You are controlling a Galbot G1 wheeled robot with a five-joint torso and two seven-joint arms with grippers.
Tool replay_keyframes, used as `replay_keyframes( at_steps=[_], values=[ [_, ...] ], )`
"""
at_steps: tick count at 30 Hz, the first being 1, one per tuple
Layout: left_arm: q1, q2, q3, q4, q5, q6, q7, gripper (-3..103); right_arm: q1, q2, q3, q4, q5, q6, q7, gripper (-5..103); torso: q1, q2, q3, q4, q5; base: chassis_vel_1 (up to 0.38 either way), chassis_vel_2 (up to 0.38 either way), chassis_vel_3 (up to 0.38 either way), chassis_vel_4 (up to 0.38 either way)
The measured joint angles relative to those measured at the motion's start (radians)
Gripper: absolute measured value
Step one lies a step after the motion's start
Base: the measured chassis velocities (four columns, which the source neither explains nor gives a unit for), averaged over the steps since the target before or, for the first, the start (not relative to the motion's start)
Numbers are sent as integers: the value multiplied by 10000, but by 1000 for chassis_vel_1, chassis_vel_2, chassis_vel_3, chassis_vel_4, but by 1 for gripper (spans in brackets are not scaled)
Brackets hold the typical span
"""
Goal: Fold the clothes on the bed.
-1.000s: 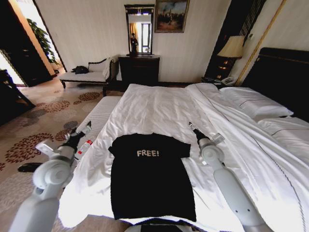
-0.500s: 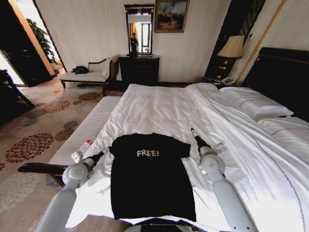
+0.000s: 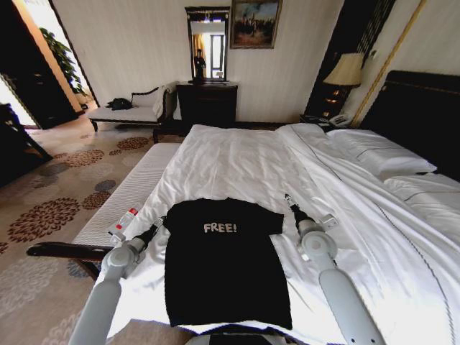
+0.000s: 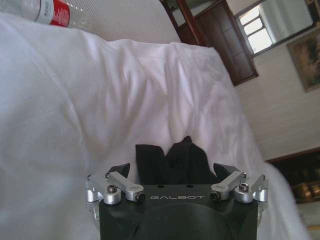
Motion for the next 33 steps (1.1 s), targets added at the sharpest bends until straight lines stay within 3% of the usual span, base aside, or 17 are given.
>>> replay_keyframes(
  at_steps=[2, 4, 8, 10, 13, 18, 21, 24, 26, 30, 32, 33],
  values=[
    [-50, -33, 36, 86, -29, -48, 46, 90, 21, -10, -11, -21, 0, -8, 12, 100, 0, 0, 0, 0, 0, 0, 0, 0, 0],
    [-155, -131, 139, 283, 5, -99, 74, 80, 65, 14, -67, -63, 41, -46, 77, 100, 0, 0, 0, 0, 0, 0, 0, 0, 0],
    [-222, -216, 218, 417, 160, -112, 76, 77, 87, 75, -118, -92, 89, -103, 129, 100, 0, 0, 0, 0, 0, 0, 0, 0, 0],
    [-252, -225, 247, 513, 290, -156, 98, 88, 107, 83, -125, -127, 89, -113, 132, 100, 0, 0, 0, 0, 0, 0, 0, 0, 0],
    [-287, -231, 254, 599, 373, -199, 123, 96, 114, 79, -125, -150, 91, -118, 133, 100, 0, 0, 0, 0, 0, 0, 0, 0, 0],
    [-372, -271, 254, 763, 515, -305, 146, 98, 117, 59, -107, -209, 104, -135, 167, 100, 0, -1, 0, 0, 0, 0, 0, 0, 0],
    [-419, -303, 254, 822, 554, -377, 159, 95, 113, 34, -102, -236, 117, -147, 195, 100, 0, 0, 0, 0, 0, 0, 0, 0, 0],
    [-514, -385, 250, 882, 584, -477, 206, 80, 116, -6, -99, -282, 134, -162, 216, 100, 0, -1, 0, 0, -1, 0, 0, 0, 0],
    [-526, -397, 250, 884, 594, -489, 218, 80, 122, -10, -99, -289, 138, -165, 222, 100, 0, -1, 0, 0, -1, 0, 0, 0, 0],
    [-535, -418, 232, 886, 677, -532, 270, 58, 136, 1, -100, -315, 157, -176, 253, 100, 0, 0, 0, -1, -1, 0, 0, 0, 0],
    [-532, -417, 227, 892, 702, -540, 285, 58, 132, 8, -100, -319, 157, -176, 254, 100, 0, 0, 0, 0, -1, 0, 0, 0, 0],
    [-530, -417, 225, 900, 723, -546, 297, 53, 127, 12, -100, -324, 158, -177, 255, 100, 0, 0, 0, 0, -1, 0, 0, 0, 0]
  ],
)
